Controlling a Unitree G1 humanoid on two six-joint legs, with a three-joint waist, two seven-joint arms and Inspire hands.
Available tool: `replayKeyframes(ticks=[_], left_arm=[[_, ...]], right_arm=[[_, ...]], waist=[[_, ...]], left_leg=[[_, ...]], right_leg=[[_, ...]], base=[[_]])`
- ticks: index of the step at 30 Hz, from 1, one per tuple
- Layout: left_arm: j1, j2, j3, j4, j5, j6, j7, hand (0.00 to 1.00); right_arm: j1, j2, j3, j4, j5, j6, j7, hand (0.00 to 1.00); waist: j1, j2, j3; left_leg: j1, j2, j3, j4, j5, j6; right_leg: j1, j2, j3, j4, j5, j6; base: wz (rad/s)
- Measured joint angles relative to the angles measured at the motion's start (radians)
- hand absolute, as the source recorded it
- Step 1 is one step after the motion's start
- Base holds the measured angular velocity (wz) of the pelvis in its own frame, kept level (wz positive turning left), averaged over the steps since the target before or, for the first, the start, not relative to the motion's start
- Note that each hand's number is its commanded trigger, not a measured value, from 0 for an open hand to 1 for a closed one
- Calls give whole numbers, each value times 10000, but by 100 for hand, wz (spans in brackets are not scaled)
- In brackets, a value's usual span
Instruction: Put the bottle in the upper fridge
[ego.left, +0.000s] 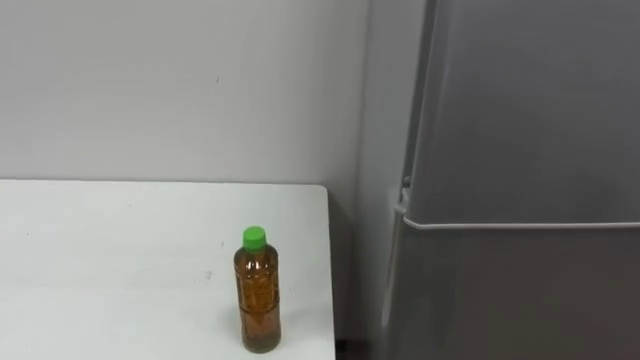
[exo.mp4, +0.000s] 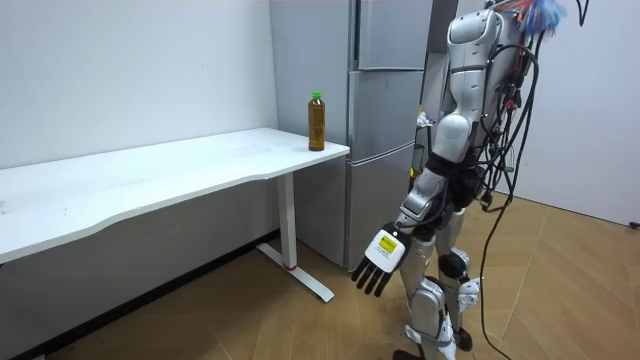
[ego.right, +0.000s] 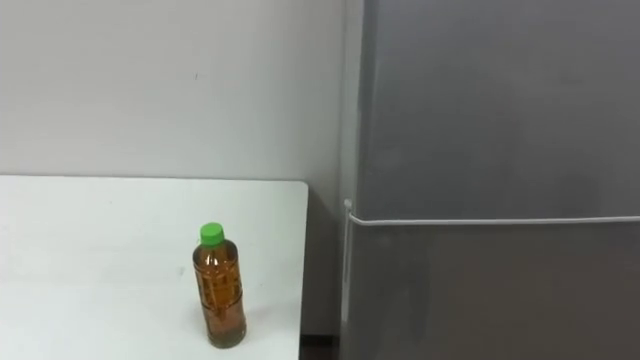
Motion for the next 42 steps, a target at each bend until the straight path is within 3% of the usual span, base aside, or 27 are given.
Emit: replayKeyframes(ticks=[10, 16, 22, 28, 34, 38, 42], left_arm=[[322, -21, 401, 149, -1810, 21, -156, 0], [562, -44, 764, 140, -3210, 30, -118, 0], [538, -52, 1640, -62, -4343, 107, 518, 0], [530, 92, 1991, -560, -5585, 78, 1103, 0], [552, 86, 2389, -1860, -6361, 21, 1964, 0], [288, 210, 2639, -2859, -7439, -505, 2538, 0], [187, 217, 2656, -3294, -7618, -865, 2861, 0]], right_arm=[[87, 45, -232, -90, -76, 57, -114, 0], [112, 44, -318, 12, 24, 144, -191, 0], [89, 28, -433, -6, 2, 359, -215, 0], [104, -68, -690, -86, -94, 441, -317, 0], [94, -103, -795, -111, -336, 423, -397, 0], [139, -105, -836, -131, -414, 397, -463, 0], [365, -108, -935, -440, -427, 304, -459, 0]], waist=[[18, 7, 21], [87, 73, -10], [277, 158, -15], [284, 393, 58], [299, 582, 34], [465, 601, 26], [531, 606, 3]], left_leg=[[13, -12, -23, 9, -5, 2], [-78, -51, -87, 205, -33, 44], [-67, -62, -197, 216, -39, 53], [43, -68, -269, 183, -43, 59], [-7, -95, -271, 295, -42, 63], [16, -100, -252, 270, -42, 65], [24, -108, -252, 208, -42, 65]], right_leg=[[4, -28, -49, -44, -24, 28], [10, -66, -104, -134, -31, 31], [103, -74, -152, -100, -33, 34], [200, -88, -260, 7, -41, 47], [157, -108, -239, -19, -87, 66], [143, -115, -236, -7, -88, 66], [144, -118, -265, -4, -89, 69]], base=[[0], [4], [5], [3], [0], [0], [0]])
